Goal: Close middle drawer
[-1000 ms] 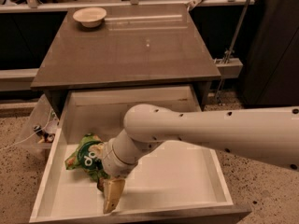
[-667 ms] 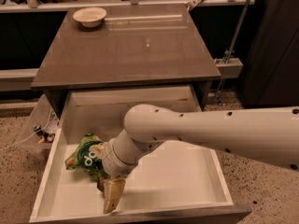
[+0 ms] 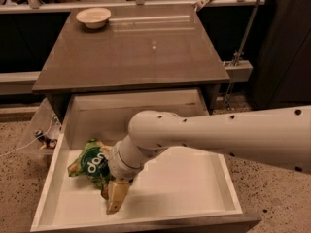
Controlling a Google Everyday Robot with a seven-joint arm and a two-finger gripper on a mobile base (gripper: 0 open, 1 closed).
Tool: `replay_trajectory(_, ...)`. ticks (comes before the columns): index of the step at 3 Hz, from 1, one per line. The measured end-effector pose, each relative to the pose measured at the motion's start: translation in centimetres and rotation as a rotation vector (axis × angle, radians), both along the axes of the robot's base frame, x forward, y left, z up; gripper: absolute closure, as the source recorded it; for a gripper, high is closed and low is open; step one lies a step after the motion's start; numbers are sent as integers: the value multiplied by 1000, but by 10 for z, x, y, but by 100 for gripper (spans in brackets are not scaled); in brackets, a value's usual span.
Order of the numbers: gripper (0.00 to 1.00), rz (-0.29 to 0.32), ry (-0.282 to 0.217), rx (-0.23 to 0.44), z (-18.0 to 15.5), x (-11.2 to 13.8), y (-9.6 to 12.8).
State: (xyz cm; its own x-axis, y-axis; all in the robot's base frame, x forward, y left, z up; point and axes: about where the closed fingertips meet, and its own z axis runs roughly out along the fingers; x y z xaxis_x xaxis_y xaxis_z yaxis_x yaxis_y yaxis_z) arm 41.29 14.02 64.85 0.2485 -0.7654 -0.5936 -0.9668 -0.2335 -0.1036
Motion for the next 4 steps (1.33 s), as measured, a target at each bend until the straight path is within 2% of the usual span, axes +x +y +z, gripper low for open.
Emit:
replay_trajectory(2,0,-92,1,-23,-2,15,-22)
replay_trajectory(3,0,-112,-4,-9,-5,20,-21)
replay_trajectory(4,0,-120,-27,43,-14,25,-7)
